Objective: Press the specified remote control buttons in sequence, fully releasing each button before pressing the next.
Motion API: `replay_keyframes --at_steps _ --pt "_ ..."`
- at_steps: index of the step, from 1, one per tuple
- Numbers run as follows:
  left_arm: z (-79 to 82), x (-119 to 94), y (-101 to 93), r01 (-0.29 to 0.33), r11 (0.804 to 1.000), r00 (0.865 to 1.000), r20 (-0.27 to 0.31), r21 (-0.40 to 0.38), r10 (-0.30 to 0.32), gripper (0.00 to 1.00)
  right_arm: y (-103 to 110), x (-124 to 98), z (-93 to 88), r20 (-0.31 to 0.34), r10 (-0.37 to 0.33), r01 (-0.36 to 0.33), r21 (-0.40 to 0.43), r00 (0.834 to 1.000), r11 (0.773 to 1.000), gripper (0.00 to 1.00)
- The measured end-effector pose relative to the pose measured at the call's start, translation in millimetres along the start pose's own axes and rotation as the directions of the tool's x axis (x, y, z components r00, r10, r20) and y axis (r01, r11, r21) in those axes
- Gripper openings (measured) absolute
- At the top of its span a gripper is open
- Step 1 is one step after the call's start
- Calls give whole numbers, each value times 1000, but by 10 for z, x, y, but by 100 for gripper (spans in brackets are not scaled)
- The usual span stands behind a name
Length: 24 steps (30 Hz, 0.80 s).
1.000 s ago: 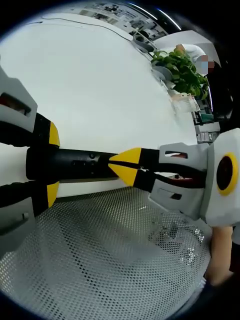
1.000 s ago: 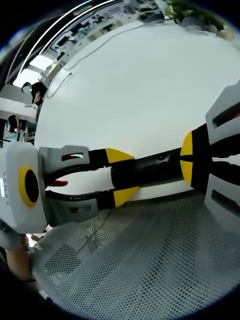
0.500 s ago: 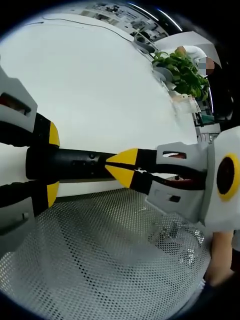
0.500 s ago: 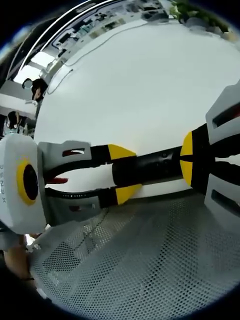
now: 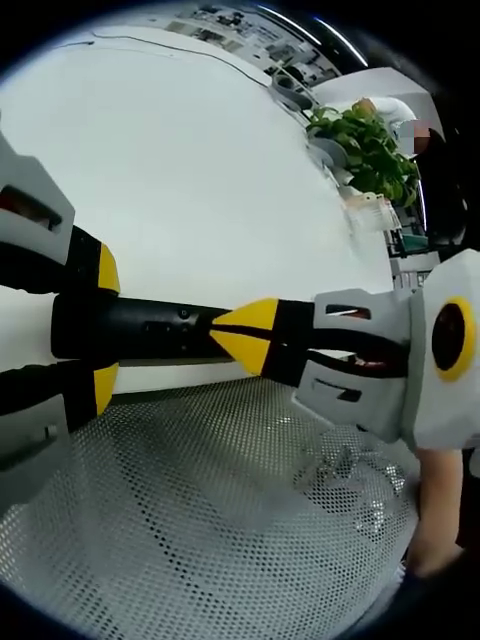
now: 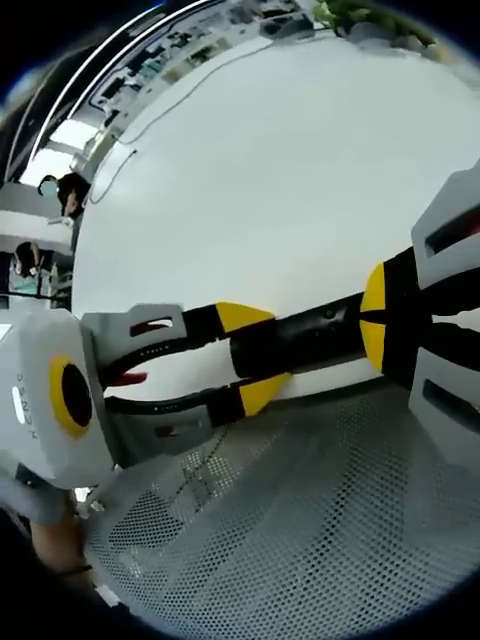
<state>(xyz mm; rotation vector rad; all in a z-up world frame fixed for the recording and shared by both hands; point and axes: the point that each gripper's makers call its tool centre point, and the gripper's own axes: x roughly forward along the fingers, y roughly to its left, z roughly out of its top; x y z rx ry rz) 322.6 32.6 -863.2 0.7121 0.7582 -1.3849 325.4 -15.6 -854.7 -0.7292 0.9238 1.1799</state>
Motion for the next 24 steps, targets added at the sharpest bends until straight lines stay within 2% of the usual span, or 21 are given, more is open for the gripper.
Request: replay_keyframes --at_steps 4,10,15,18,24 --pt "0 -1 -3 -6 1000 1000 -4 -10 6 25 8 -4 0 -14 -2 1 -41 1000 999 0" --pt "1 1 -8 -6 1000 1000 -8 -10 6 25 42 8 50 3 11 -11 -67 1000 998 0" --pt "1 -1 -11 -3 1000 1000 -8 -7 3 25 61 -6 97 33 29 -28 -43 999 999 0" --pt "0 1 -12 -2 1000 1000 -6 -8 2 25 81 25 64 13 35 -35 -49 999 998 0" --pt "2 4 -15 1 1000 1000 -5 -4 -1 25 73 20 66 23 35 -34 -51 999 998 0"
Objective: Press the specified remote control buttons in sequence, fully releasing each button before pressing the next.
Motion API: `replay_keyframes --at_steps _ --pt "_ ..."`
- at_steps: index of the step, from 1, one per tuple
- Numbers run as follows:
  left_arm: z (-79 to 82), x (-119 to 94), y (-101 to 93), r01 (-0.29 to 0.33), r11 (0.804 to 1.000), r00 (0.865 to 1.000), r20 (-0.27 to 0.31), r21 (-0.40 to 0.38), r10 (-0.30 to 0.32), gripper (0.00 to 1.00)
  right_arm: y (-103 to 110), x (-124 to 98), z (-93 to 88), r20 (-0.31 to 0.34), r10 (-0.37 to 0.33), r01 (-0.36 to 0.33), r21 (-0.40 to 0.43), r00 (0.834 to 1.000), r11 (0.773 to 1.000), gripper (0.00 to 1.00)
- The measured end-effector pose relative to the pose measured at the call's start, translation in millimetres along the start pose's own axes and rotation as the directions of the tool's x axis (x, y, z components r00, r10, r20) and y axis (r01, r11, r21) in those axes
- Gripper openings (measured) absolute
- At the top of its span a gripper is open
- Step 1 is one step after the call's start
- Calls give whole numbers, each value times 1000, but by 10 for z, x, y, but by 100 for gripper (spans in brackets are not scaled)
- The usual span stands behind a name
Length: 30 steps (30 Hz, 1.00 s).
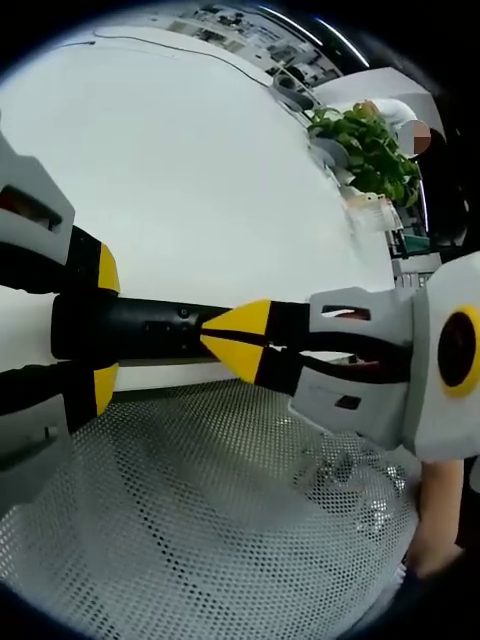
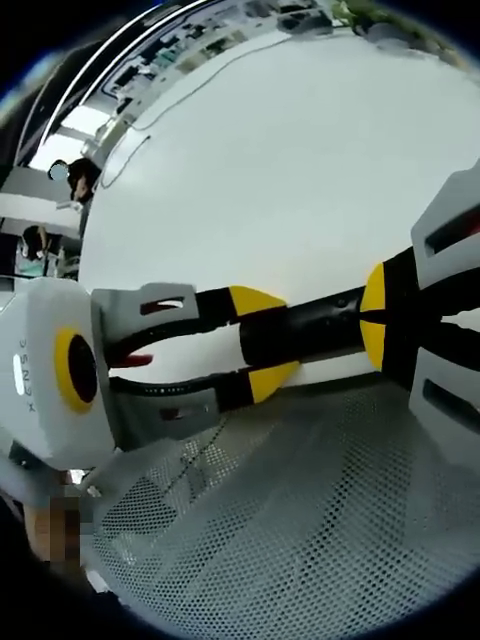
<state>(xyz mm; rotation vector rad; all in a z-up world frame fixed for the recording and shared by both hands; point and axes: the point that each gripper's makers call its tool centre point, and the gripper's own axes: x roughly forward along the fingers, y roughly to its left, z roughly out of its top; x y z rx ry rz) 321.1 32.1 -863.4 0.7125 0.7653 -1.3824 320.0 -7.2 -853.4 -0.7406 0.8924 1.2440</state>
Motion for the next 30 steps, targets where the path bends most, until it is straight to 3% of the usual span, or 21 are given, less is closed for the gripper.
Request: replay_keyframes --at_steps 8,20,30 --pt "-2 0 1 5 1000 1000 0 8 -5 25 -3 25 1 -36 -3 1 -39 999 999 0" --pt "-9 -4 4 10 1000 1000 0 10 -10 25 -20 -2 5 34 22 -23 22 999 999 0" --pt "-9 3 1 11 1000 1000 2 8 -11 25 -20 -14 -18 14 14 -14 -10 1000 1000 0"
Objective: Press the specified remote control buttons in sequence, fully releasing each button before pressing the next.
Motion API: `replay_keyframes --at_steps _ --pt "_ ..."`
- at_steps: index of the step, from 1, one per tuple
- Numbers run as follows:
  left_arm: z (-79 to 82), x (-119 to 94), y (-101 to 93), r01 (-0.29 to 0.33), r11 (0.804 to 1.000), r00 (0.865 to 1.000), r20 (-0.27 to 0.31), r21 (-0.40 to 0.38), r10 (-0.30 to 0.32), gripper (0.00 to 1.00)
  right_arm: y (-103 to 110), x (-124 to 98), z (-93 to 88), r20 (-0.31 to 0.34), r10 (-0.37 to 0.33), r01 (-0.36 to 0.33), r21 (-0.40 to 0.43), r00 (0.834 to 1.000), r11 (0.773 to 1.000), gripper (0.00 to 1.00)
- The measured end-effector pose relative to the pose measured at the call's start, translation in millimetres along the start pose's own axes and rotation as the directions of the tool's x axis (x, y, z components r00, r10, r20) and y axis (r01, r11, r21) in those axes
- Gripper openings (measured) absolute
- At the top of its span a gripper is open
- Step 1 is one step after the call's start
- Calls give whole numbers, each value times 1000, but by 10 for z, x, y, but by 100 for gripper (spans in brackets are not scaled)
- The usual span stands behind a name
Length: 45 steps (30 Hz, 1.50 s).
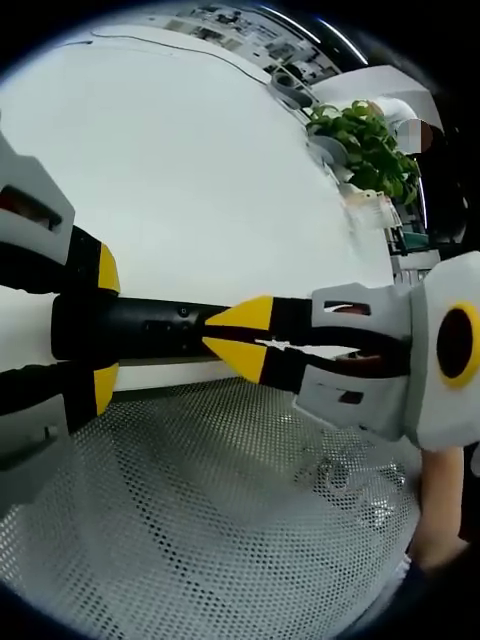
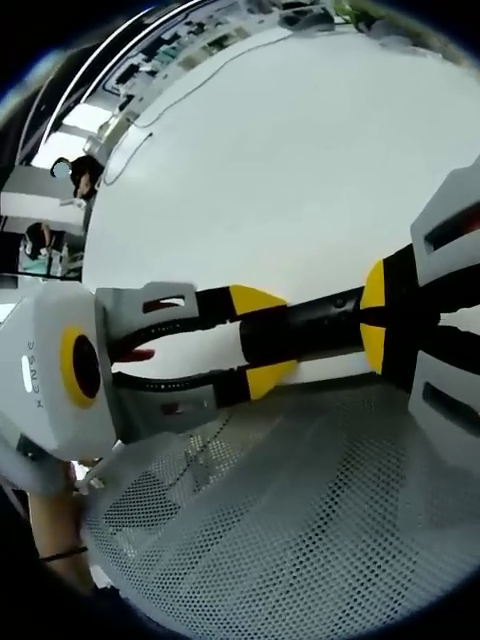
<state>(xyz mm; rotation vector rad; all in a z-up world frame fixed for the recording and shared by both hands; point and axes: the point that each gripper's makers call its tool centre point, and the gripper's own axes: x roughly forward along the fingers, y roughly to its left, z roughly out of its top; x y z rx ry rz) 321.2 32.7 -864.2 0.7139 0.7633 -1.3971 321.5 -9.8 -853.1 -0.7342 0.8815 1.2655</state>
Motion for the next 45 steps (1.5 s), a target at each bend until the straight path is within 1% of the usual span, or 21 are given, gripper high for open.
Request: replay_keyframes --at_steps 2,3,4,6,8,9,12,14,18,22,27,31,39,45 --pt "2 0 -2 1 1000 1000 2 0 -1 25 8 -7 -23 1 11 -11 24 1000 1000 3" --pt "4 -2 -3 1 1000 1000 3 0 -1 25 21 -8 -10 11 18 -18 31 1000 999 4" --pt "5 -2 -3 2 1000 1000 3 0 -2 25 15 -11 -17 6 15 -15 31 1000 999 4" --pt "4 -1 -2 2 1000 1000 4 2 -2 25 12 3 -22 -4 3 -3 -11 1000 1000 3" --pt "4 -2 -3 2 1000 1000 2 3 -2 25 27 6 -17 -12 6 -6 -15 1000 1000 3" --pt "4 -1 -3 2 1000 1000 1 4 -2 25 31 10 -21 -17 3 -4 -41 1000 999 3" --pt "4 -1 -2 3 1000 1000 2 5 -3 25 30 17 -23 -24 -3 2 -50 1000 999 3" --pt "4 -2 -1 3 1000 1000 3 6 -3 25 33 22 -23 -40 -5 1 -85 999 996 3" --pt "6 -3 -1 4 1000 1000 -1 9 -4 25 19 22 -26 -34 -3 2 -39 999 999 3" --pt "7 1 -3 4 1000 1000 -4 11 -4 25 24 17 -28 -34 -11 10 -50 999 999 3" --pt "9 -2 -2 1 1000 1000 -9 8 -1 25 14 9 -22 -26 -15 15 -18 1000 1000 3" --pt "4 -2 0 0 1000 1000 -8 7 0 25 23 6 -24 -34 -23 21 -45 999 999 3" --pt "3 -4 -1 1 1000 1000 -5 6 -1 25 17 -27 -76 -41 -16 16 -13 999 1000 4" --pt "1 -6 0 1 1000 1000 -4 5 -1 25 19 -19 -77 -51 -19 19 -17 999 1000 4"
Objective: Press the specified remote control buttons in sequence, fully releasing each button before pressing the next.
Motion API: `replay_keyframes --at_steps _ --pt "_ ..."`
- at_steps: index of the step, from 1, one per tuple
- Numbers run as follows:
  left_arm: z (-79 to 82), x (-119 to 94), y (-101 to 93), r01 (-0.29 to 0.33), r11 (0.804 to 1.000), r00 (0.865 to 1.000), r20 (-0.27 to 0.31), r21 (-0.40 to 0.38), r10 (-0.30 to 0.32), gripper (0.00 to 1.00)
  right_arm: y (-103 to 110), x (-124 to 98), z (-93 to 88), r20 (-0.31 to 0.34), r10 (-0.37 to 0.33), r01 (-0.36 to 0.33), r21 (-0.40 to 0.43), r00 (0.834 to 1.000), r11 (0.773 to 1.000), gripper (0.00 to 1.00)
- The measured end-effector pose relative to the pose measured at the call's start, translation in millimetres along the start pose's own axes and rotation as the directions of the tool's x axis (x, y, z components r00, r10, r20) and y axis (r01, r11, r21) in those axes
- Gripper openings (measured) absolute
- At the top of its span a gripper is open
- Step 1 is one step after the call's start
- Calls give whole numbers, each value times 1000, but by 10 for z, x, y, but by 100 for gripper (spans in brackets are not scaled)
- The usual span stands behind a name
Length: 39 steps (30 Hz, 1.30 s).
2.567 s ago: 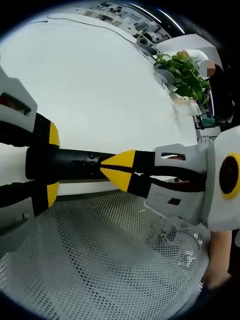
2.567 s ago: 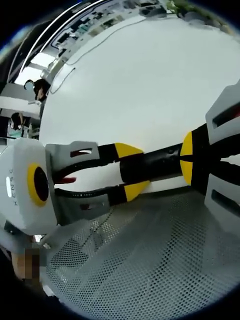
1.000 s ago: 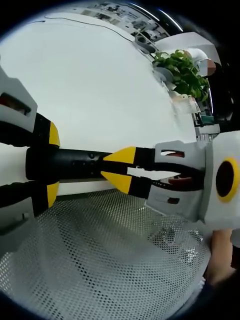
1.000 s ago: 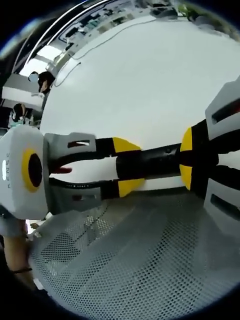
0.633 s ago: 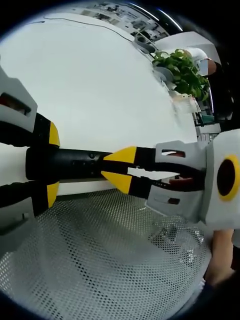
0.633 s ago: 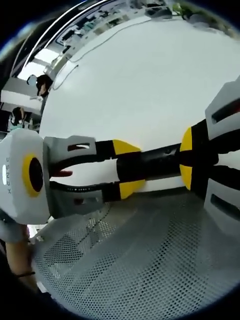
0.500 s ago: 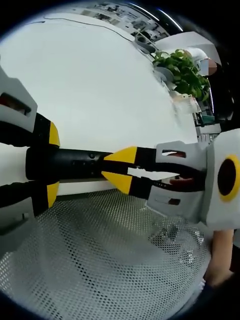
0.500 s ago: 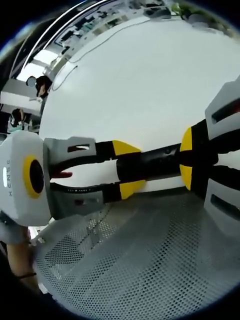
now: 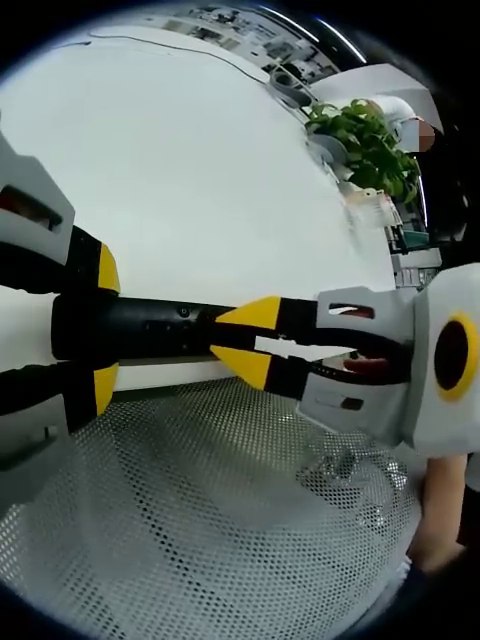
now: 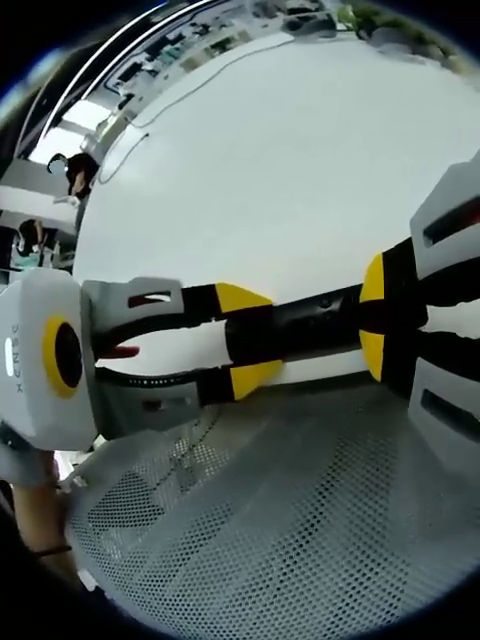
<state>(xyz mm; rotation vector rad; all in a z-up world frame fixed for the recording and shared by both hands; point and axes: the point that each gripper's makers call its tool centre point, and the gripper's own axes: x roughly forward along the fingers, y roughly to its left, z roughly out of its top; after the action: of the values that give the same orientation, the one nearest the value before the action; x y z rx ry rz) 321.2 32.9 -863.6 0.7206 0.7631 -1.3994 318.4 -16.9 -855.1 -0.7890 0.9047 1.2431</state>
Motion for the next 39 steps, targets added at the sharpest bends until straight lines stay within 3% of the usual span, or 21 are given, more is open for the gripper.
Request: replay_keyframes --at_steps 9,21,39 --pt "-3 -2 3 3 1000 1000 -5 8 -3 25 -4 23 9 -45 -9 8 -18 999 1000 4" --pt "-6 -3 6 2 1000 1000 -5 5 -2 25 -10 2 11 -3 -15 15 35 1000 999 4" --pt "-1 1 0 2 1000 1000 -1 3 -2 25 4 -12 -31 -26 -19 19 -5 999 1000 2"
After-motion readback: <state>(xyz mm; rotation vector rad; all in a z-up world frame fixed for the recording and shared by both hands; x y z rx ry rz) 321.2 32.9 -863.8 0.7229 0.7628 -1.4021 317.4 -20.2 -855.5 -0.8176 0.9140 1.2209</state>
